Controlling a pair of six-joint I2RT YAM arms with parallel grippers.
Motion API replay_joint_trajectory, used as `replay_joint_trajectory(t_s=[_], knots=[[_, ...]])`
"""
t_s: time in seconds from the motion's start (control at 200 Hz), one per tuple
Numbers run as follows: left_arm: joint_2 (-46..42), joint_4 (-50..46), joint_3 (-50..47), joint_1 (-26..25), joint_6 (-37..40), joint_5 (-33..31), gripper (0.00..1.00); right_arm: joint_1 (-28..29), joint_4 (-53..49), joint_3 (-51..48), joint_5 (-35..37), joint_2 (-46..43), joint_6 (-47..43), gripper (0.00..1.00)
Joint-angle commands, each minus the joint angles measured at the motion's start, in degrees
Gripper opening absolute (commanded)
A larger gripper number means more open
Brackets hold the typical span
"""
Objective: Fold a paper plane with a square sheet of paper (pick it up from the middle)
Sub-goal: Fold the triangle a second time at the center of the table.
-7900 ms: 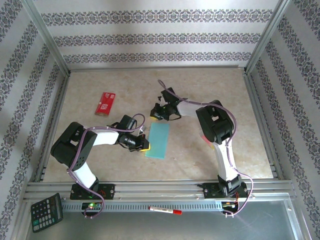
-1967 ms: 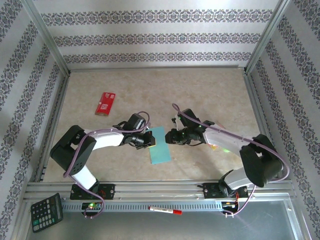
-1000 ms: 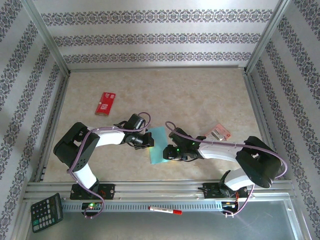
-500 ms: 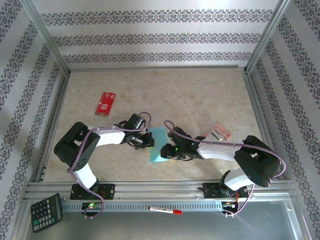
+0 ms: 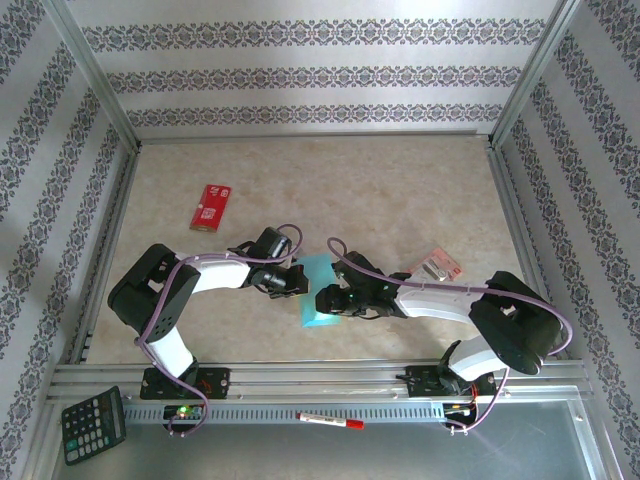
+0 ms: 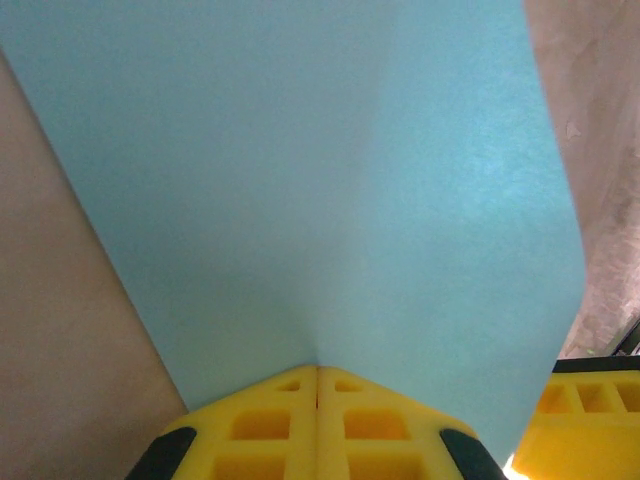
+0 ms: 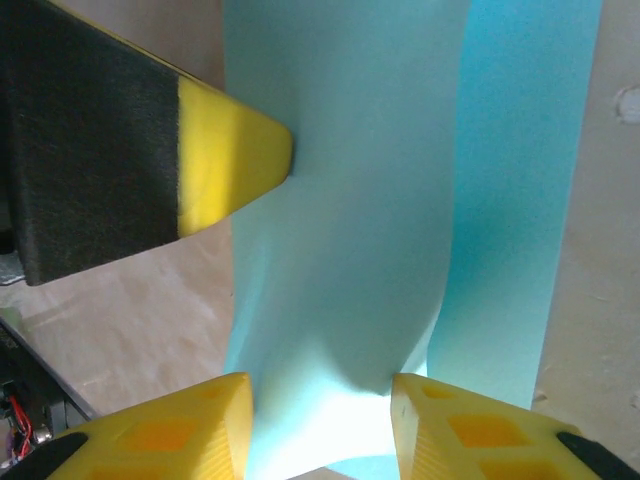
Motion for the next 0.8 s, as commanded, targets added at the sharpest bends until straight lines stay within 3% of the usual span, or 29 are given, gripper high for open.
replay_joint_trajectory(t_s=[0.0,0.605,0.734,0.794], knots=[[2.35,-5.42,-0.36,0.21,1.42,-2.35,0.0,-0.91,1.11,-0.07,-0.29,-1.33,-0.62,0.42],[2.07,-6.38,0.0,0.21,1.96,-2.21,0.0,-6.42,1.99,5.25,-3.5,5.13,-7.18,0.47],[2.04,-7.03,0.42,0.21,2.21,-2.35,0.0,-7.95,1.3,5.56,-4.71,6.17,-5.27,0.41],[2.0,-7.13,0.51,0.21,2.31,-2.35,0.0,-8.92,1.39,5.21,-5.29,6.53,-3.66,0.33]])
